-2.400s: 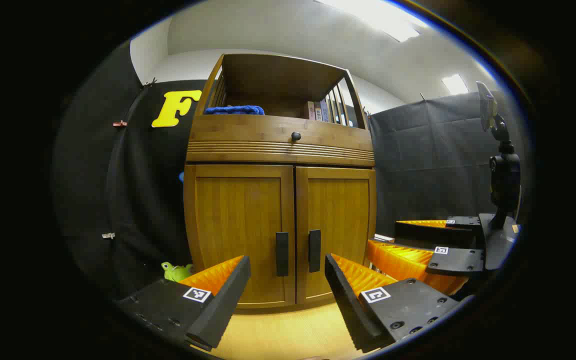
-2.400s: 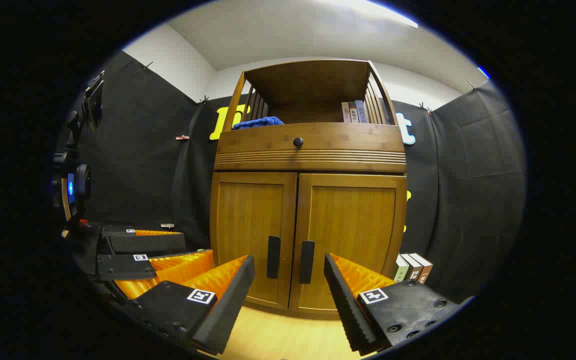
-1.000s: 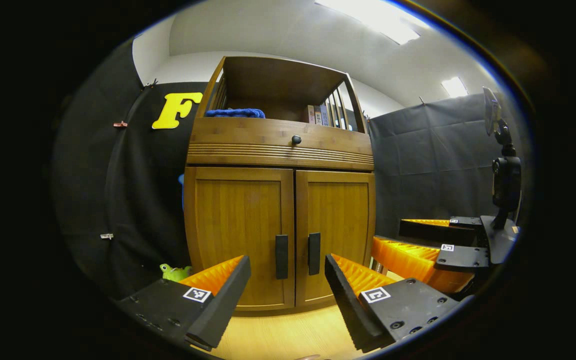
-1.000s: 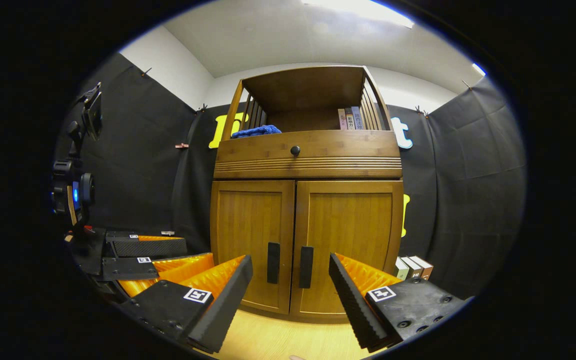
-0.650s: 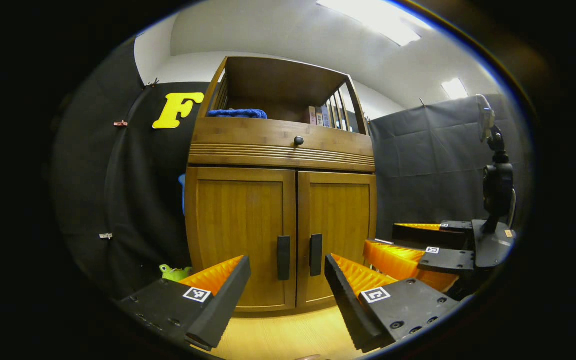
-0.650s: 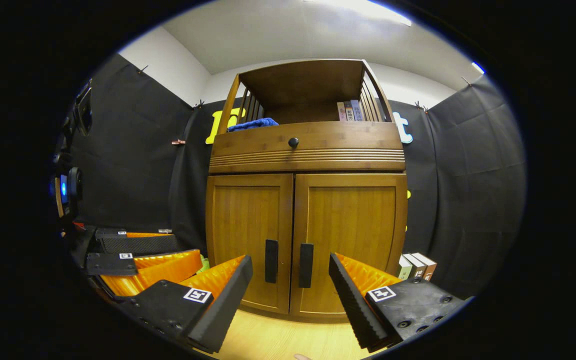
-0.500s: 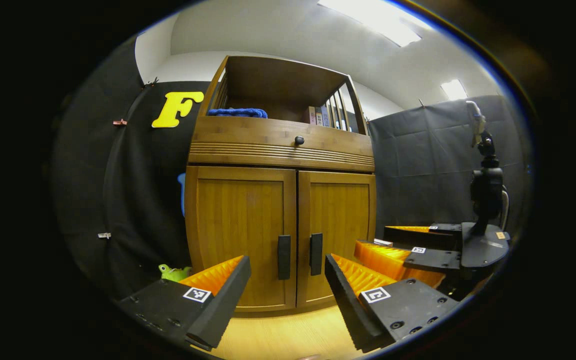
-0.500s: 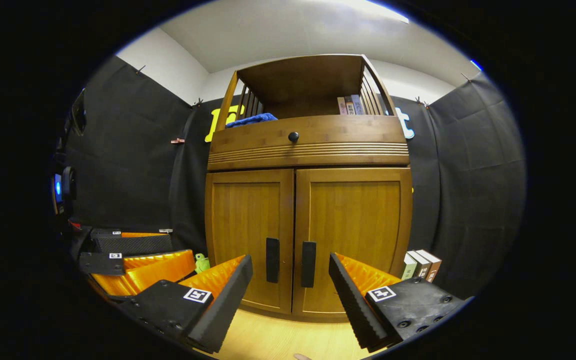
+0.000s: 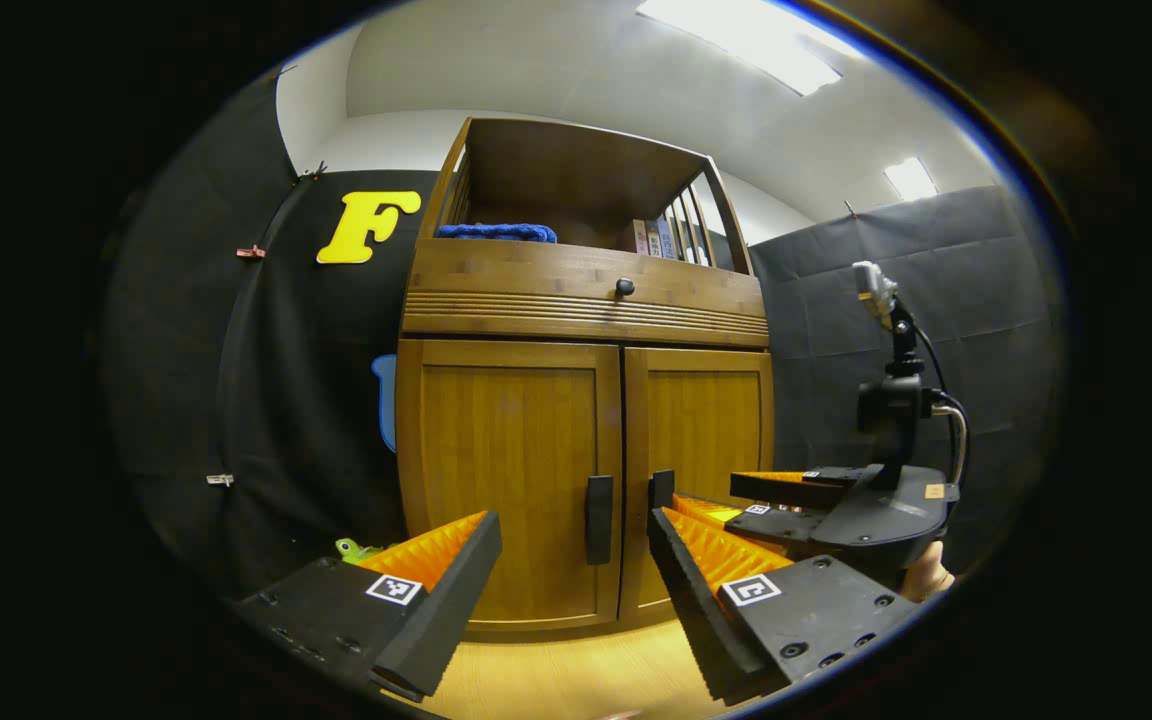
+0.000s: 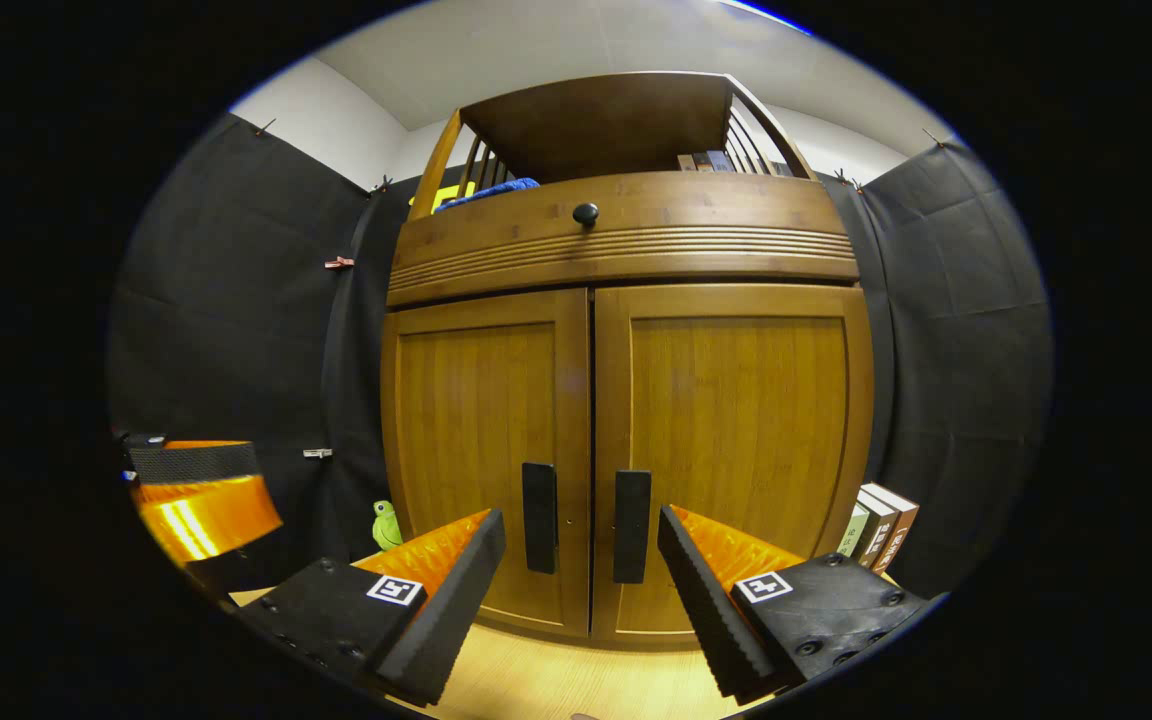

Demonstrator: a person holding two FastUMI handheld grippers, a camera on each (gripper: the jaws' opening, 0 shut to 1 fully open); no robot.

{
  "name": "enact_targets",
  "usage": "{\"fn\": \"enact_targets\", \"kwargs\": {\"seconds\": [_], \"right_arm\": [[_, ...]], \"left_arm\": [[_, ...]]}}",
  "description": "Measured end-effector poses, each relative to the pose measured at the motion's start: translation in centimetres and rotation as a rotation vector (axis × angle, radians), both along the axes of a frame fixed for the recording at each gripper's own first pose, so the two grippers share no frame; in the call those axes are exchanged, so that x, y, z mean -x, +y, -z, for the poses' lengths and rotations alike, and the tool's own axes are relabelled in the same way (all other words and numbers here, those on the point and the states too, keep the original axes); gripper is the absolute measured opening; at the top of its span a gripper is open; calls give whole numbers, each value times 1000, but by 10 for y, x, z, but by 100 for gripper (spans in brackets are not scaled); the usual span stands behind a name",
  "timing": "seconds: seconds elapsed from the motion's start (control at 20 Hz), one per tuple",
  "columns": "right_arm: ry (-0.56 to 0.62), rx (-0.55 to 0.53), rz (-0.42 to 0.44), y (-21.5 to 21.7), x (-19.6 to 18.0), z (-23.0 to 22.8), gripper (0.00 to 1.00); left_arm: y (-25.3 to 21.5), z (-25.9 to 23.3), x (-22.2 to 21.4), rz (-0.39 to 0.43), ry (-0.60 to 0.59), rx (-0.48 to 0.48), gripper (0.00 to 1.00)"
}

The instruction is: Open the right door of the double-door shoe cabinet with the right hand, and open the left door with the left hand.

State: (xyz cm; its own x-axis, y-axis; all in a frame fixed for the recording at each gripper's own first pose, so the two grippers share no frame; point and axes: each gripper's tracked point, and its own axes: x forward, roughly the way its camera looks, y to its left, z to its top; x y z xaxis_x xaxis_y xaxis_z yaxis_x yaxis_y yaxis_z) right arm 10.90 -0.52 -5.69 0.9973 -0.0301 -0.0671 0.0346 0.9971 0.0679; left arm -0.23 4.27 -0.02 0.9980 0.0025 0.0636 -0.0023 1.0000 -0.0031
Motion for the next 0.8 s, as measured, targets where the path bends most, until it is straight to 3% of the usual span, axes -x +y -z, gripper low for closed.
{"fn": "enact_targets", "kwargs": {"seconds": [0.3,0.45,0.8], "right_arm": [[1,44,57,-17,-40,20,99],[13,28,71,-25,-54,30,96],[49,19,113,-36,-81,48,98]], "left_arm": [[3,1,2,27,-10,-1,93],[3,1,2,30,-15,-6,93],[1,1,6,60,-30,-6,93]]}}
